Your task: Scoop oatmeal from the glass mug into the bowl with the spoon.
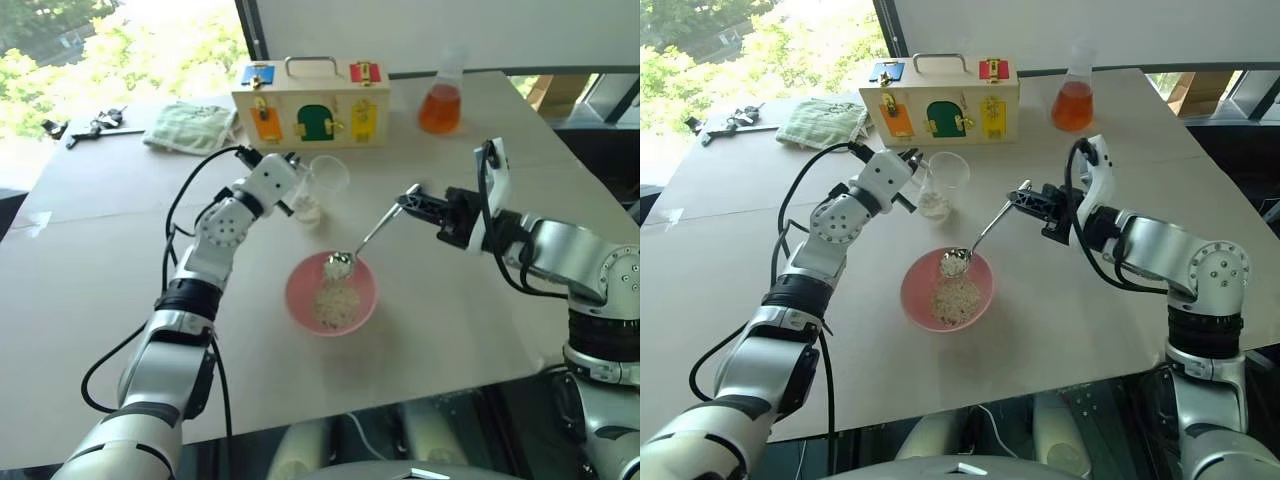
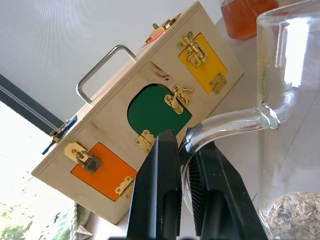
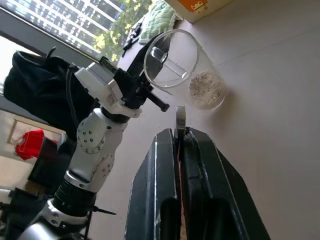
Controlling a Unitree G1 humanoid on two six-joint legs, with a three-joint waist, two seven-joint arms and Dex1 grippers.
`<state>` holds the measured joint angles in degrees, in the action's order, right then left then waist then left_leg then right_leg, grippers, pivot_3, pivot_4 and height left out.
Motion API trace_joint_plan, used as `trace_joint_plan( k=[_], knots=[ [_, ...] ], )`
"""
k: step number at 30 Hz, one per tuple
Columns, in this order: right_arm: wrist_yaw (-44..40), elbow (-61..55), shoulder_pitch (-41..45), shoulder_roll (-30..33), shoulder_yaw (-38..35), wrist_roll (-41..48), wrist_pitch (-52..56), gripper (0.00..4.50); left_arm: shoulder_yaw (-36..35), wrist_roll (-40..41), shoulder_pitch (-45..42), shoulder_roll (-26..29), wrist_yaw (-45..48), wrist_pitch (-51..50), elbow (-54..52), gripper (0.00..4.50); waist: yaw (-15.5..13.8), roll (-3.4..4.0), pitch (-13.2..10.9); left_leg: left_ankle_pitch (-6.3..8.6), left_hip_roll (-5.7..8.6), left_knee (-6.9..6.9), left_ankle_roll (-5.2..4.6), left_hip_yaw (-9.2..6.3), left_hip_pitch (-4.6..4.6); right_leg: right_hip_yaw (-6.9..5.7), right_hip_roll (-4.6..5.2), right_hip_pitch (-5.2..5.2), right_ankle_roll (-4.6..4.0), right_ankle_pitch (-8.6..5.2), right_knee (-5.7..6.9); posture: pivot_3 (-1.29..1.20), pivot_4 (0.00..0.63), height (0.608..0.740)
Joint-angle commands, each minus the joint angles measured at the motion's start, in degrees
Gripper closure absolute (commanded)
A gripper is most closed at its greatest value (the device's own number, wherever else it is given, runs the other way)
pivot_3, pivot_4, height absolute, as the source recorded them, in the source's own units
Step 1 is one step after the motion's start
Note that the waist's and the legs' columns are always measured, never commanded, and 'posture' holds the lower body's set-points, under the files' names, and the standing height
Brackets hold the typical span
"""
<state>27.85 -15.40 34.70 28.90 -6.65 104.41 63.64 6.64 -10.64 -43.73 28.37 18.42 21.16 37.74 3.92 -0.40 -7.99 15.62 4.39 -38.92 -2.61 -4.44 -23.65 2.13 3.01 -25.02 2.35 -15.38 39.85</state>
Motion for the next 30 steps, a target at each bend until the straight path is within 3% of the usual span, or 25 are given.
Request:
trace_joint_plan(
  k=[1,6,10,19,30],
  knots=[
    [-7.19,-4.93,3.3,3.32,1.88,-6.91,0.3,4.5,-0.5,-1.25,0.81,1.68,-0.1,-0.42,1.47,4.41,0.02,0.0,0.0,0.01,0.0,-0.01,-0.01,0.01,0.0,0.02,0.0,0.0,0.0,0.0,0.0,0.0,0.15,0.74],
    [-19.2,-11.23,7.12,8.75,6.43,-20.19,0.02,4.5,-0.19,-1.36,0.66,1.44,-0.21,-0.4,1.82,4.41,-0.08,-0.01,0.0,0.01,-0.02,-0.01,-0.01,-0.02,-0.01,-0.02,-0.02,-0.01,0.0,0.0,0.0,0.0,0.15,0.74],
    [-26.34,-14.54,9.38,10.65,8.22,-25.82,-0.35,4.5,0.04,-1.46,0.42,1.25,-0.22,-0.29,2.11,4.41,-0.15,-0.01,0.0,0.02,-0.01,-0.04,-0.02,-0.02,-0.02,-0.03,-0.01,0.0,0.0,0.0,-0.01,0.0,0.15,0.74],
    [-33.15,-16.9,12.59,9.67,9.46,-29.8,-0.48,4.5,0.44,-1.61,-0.52,0.92,-0.23,0.07,3.29,4.41,-0.23,-0.04,0.02,0.02,-0.01,-0.05,-0.01,-0.03,-0.02,-0.03,0.0,-0.01,0.0,0.0,-0.01,0.0,0.15,0.74],
    [-54.82,-20.15,12.39,10.59,14.66,-46.93,-10.51,4.5,0.64,-1.65,-0.8,0.94,-0.24,0.47,3.87,4.41,-0.4,-0.05,0.03,0.02,0.0,-0.07,-0.01,-0.04,-0.02,-0.04,0.0,-0.01,0.0,0.0,0.0,0.0,0.15,0.74]
  ],
)
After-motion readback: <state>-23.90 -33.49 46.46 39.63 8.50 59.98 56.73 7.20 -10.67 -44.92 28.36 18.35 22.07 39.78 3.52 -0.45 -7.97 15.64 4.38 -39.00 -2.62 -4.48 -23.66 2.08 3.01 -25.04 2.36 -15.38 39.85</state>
